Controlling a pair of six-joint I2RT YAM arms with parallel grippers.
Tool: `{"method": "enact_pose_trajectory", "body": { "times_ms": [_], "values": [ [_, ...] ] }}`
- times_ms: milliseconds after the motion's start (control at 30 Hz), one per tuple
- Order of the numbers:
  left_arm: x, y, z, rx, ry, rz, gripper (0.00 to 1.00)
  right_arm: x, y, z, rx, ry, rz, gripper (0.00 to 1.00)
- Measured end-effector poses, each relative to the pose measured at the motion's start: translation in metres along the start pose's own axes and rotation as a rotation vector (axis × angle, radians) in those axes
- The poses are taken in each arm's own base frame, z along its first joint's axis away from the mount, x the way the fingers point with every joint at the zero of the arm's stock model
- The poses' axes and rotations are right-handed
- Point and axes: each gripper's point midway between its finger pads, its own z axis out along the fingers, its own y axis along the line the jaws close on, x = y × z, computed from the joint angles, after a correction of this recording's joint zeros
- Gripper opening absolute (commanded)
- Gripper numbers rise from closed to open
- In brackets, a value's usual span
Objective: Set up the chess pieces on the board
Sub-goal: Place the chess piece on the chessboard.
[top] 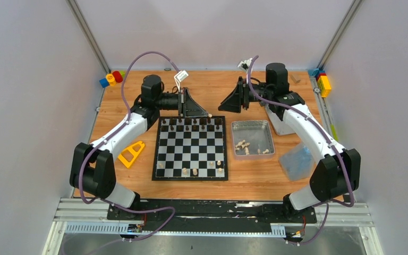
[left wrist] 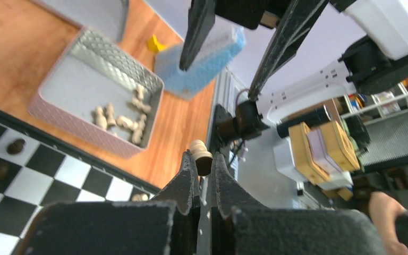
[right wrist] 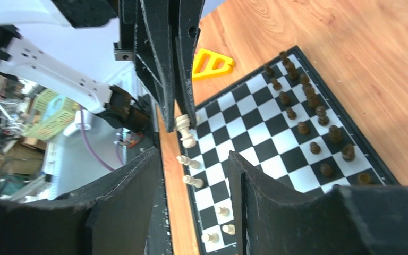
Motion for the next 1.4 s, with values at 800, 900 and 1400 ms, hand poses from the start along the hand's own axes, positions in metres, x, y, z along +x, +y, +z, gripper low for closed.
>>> {"method": "enact_pose_trajectory", "body": {
  "times_ms": [800,900,1400],
  "values": [
    [-0.044,-0.024,-0.002,0.075,-0.316,0.049,0.00,0.001,0.004,0.012,-0.221,0.009,0.254,0.50],
    [-0.043,-0.024,-0.001,0.078,-0.319,0.054,0.00,-0.002,0.007,0.012,-0.241,0.005,0.248,0.49],
    [-0.039,-0.030,0.004,0.101,-0.317,0.084,0.00,-0.001,0.010,0.018,-0.280,0.021,0.273,0.43]
  ]
}}
